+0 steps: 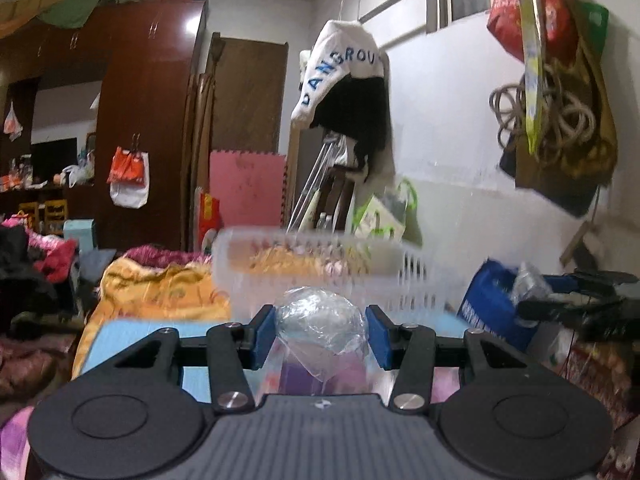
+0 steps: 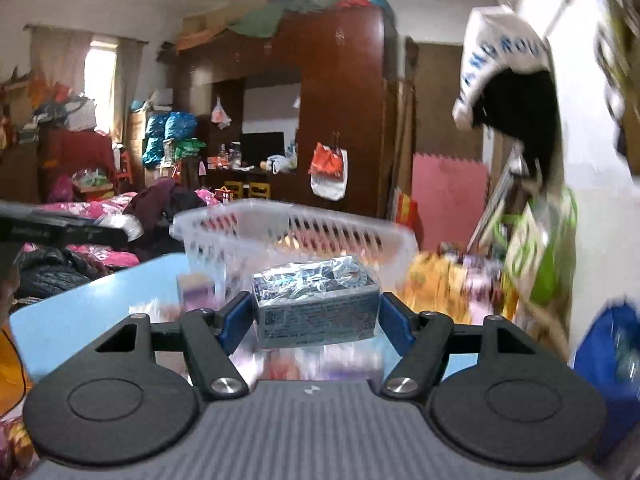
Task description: Organize objects
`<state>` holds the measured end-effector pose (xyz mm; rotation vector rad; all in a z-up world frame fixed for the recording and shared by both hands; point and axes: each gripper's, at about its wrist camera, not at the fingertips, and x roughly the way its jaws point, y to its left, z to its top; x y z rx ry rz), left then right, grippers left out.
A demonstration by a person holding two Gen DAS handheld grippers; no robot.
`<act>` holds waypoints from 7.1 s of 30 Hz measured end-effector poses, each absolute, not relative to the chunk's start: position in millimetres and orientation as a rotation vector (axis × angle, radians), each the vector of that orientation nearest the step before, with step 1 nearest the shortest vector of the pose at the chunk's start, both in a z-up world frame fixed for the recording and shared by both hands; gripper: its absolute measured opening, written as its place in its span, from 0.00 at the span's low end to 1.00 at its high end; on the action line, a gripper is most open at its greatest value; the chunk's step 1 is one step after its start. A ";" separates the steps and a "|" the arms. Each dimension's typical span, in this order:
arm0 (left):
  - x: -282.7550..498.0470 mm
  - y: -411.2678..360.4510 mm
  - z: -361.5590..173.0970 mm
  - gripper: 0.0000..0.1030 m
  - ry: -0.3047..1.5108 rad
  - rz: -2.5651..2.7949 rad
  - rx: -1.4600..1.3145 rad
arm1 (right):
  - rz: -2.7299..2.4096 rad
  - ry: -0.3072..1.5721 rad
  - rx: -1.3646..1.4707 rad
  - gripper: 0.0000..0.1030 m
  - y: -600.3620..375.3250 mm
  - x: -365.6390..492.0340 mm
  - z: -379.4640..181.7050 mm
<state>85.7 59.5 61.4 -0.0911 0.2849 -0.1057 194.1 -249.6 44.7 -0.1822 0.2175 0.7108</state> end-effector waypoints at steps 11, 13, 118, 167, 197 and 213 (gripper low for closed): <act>217.7 50.2 83.3 0.52 0.441 -0.033 -0.140 | 0.716 0.297 -0.220 0.69 -185.9 275.7 69.8; 225.5 52.2 77.5 0.66 0.444 -0.018 -0.146 | 0.705 0.290 -0.234 0.70 -180.7 278.7 66.4; 45.4 44.3 -8.4 0.73 0.333 -0.042 -0.097 | 0.761 0.210 -0.094 0.50 -261.8 148.9 -12.7; 151.5 50.4 -0.8 0.85 0.440 0.038 -0.093 | 0.629 0.455 -0.060 0.87 -261.7 246.5 -37.8; 158.1 41.4 -22.5 0.41 0.469 0.134 -0.031 | 0.573 0.502 -0.095 0.57 -250.9 240.0 -46.1; 104.1 55.2 -10.4 0.41 0.290 0.053 -0.154 | 0.528 0.316 -0.104 0.55 -257.7 212.1 -35.4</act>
